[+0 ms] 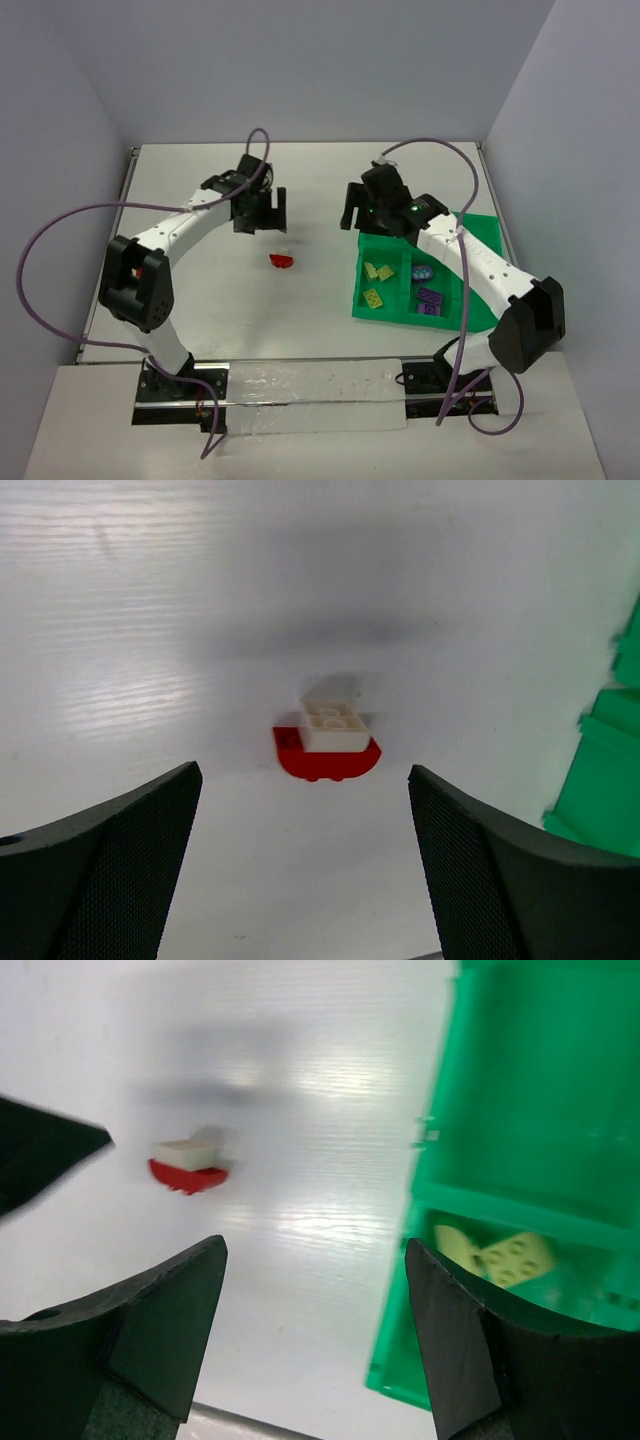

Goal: Sort the legos into containers by color

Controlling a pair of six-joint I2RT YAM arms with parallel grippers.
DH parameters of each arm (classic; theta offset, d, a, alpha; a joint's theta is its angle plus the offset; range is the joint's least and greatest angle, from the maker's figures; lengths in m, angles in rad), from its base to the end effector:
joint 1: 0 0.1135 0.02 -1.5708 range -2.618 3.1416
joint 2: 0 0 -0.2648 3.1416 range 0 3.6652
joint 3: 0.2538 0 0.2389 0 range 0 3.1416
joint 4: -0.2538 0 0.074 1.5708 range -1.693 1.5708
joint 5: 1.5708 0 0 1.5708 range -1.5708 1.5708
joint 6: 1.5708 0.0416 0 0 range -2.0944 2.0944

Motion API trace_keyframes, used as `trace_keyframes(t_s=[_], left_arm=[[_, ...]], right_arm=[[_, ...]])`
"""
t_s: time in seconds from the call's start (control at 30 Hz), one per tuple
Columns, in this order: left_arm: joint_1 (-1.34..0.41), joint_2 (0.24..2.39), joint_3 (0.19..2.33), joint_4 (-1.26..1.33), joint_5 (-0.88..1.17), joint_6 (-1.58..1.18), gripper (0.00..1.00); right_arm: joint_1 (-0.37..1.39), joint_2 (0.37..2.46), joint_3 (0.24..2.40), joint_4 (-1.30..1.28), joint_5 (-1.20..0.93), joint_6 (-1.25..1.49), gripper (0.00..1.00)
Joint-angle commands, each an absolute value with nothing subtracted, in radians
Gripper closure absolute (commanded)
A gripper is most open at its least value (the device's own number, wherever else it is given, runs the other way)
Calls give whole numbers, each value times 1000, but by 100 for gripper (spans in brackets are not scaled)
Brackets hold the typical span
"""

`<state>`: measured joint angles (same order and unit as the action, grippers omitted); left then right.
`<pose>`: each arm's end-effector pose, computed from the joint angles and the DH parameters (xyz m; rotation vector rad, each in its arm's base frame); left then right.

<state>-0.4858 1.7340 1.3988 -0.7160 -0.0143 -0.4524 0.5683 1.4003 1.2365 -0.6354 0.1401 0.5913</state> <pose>0.3173 -0.1669 0.2550 0.0393 2.6554 -0.3022 0.2503 0.1530 0.3134 0.0958 2.3936 0.3923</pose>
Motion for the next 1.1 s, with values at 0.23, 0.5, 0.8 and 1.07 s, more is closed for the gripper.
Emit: trace_keyframes(t_s=[0.23, 0.5, 0.8, 1.07], left_arm=[[-196, 1515, 1424, -779, -47, -584, 9], [-193, 1483, 1471, -846, -212, -567, 10], [-193, 1463, 1461, -853, -207, -546, 10], [-193, 1453, 1433, -841, -190, -548, 10]], right_arm=[[815, 1672, 1456, -491, 179, 749, 20], [868, 1964, 1679, -602, 268, 866, 20], [885, 2106, 1792, -675, 361, 974, 20], [894, 2170, 1825, -699, 350, 968, 26]])
